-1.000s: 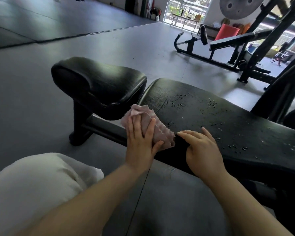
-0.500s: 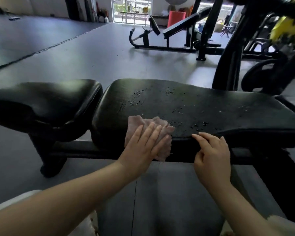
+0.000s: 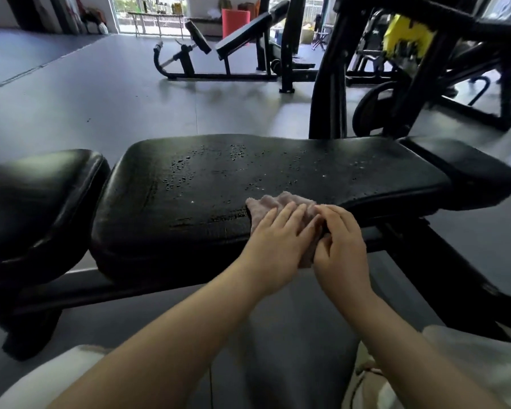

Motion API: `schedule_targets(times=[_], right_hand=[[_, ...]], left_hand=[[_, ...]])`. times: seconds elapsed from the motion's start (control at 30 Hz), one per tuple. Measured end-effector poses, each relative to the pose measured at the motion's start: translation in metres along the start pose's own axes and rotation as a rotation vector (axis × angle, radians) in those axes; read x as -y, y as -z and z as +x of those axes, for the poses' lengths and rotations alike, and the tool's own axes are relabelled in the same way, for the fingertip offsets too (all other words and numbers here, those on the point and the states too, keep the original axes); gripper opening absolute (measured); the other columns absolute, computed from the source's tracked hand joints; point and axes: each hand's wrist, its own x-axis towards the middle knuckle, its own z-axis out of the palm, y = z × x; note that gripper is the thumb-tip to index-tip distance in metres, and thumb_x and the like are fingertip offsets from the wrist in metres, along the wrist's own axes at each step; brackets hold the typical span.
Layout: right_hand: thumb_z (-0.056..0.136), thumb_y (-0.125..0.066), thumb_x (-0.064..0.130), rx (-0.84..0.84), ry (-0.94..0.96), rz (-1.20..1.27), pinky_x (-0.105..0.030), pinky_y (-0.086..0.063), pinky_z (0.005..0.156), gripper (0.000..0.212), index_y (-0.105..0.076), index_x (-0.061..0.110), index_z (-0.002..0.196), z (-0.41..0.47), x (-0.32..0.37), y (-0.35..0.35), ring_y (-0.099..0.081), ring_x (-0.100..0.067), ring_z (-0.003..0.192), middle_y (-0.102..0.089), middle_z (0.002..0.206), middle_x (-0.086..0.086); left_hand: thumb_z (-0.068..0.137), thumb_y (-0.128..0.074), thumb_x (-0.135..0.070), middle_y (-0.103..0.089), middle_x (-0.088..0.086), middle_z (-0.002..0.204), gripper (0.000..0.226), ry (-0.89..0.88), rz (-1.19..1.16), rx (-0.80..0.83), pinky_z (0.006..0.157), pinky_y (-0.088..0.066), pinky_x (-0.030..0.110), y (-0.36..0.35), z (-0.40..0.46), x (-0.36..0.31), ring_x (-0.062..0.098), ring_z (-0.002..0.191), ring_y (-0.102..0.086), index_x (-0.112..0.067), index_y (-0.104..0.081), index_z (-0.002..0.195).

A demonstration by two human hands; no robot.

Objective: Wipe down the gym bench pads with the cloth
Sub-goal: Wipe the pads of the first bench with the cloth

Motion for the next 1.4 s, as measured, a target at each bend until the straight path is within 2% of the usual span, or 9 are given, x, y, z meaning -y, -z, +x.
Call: schedule_targets(times=[0.1,0.2,0.3,0.57,0.67,0.83,1.0,1.13,1.4], right_hand=[[0.082,-0.039,0.006,-0.008,0.055,0.076,-0.022,-0.037,0.104,0.046,-0.054,0.004,0.125,-0.003,0.009,-0.01,-0.045,-0.009,0.115,-0.051,0.126,-0.002],[0.086,-0.037,0.006,0.023,0.083,0.064,-0.02,-0.024,0.111,0.046,-0.048,-0.002,0.131,-0.006,0.023,-0.034,-0.041,-0.019,0.124,-0.052,0.133,-0.012],[0.096,-0.035,0.027,0.028,0.175,-0.196,-0.046,-0.023,0.11,0.045,-0.05,0.005,0.132,-0.012,0.028,-0.058,-0.037,-0.033,0.129,-0.053,0.134,-0.017],[0.102,-0.016,0.043,0.097,0.388,-0.394,-0.056,-0.02,0.108,0.047,-0.042,0.019,0.134,0.013,-0.041,-0.037,-0.036,-0.03,0.131,-0.053,0.137,-0.009],[0.102,-0.013,0.043,0.123,0.275,-0.489,-0.051,-0.018,0.11,0.056,-0.047,0.016,0.137,0.035,-0.08,-0.014,-0.033,-0.027,0.135,-0.049,0.142,-0.008],[0.082,0.008,0.051,0.132,-0.261,-0.614,-0.045,-0.003,0.117,0.083,-0.03,0.018,0.148,0.075,-0.133,0.02,-0.011,-0.025,0.146,-0.022,0.157,-0.005],[0.091,0.01,0.06,0.195,-0.126,-0.396,-0.047,0.0,0.117,0.083,-0.029,0.013,0.148,0.062,-0.118,-0.005,-0.005,-0.031,0.146,-0.023,0.156,-0.01],[0.095,-0.015,0.048,0.225,0.008,-0.38,-0.039,0.002,0.118,0.065,-0.037,0.012,0.144,0.06,-0.13,0.011,-0.009,-0.032,0.145,-0.028,0.154,-0.012],[0.093,0.005,0.046,0.171,-0.414,-0.516,-0.052,0.008,0.115,0.068,-0.014,0.018,0.152,0.107,-0.196,0.039,0.008,-0.036,0.144,-0.002,0.16,-0.01]], left_hand=[[0.09,-0.049,-0.019,-0.045,0.006,0.14,0.041,0.046,-0.298,-0.145,0.104,-0.037,0.039,0.023,-0.007,0.021,0.024,0.127,-0.043,-0.013,-0.048,0.131],[0.087,-0.053,-0.012,-0.06,0.007,0.114,0.021,0.199,-0.29,-0.303,0.085,-0.043,0.034,0.027,-0.013,0.041,0.027,0.105,-0.056,-0.008,-0.058,0.107],[0.08,-0.041,-0.02,-0.065,0.005,0.09,0.022,0.221,-0.171,-0.379,0.07,-0.048,0.036,0.018,-0.014,0.048,0.029,0.081,-0.063,-0.01,-0.06,0.085],[0.076,-0.04,-0.016,-0.063,0.003,0.098,0.028,0.121,-0.006,-0.458,0.081,-0.032,0.031,0.008,-0.004,0.036,0.026,0.092,-0.058,-0.013,-0.061,0.093],[0.078,-0.043,-0.016,-0.063,0.004,0.101,0.026,0.079,0.048,-0.45,0.083,-0.033,0.034,0.005,0.0,0.032,0.027,0.094,-0.059,-0.012,-0.06,0.097],[0.077,-0.058,-0.013,-0.063,0.004,0.101,0.022,0.05,0.094,-0.458,0.085,-0.035,0.036,-0.002,0.015,0.023,0.027,0.095,-0.059,-0.013,-0.062,0.099],[0.079,-0.065,-0.017,-0.064,0.005,0.101,0.02,0.05,0.067,-0.442,0.085,-0.033,0.036,-0.001,0.04,0.006,0.028,0.096,-0.06,-0.013,-0.063,0.098],[0.072,-0.075,-0.033,-0.064,0.004,0.105,0.037,0.03,0.056,-0.365,0.086,-0.031,0.038,-0.003,0.055,-0.001,0.029,0.099,-0.06,-0.016,-0.066,0.103],[0.069,-0.077,-0.039,-0.066,0.003,0.105,0.041,-0.016,0.135,-0.281,0.086,-0.031,0.041,-0.008,0.057,0.0,0.03,0.099,-0.06,-0.019,-0.069,0.104]])
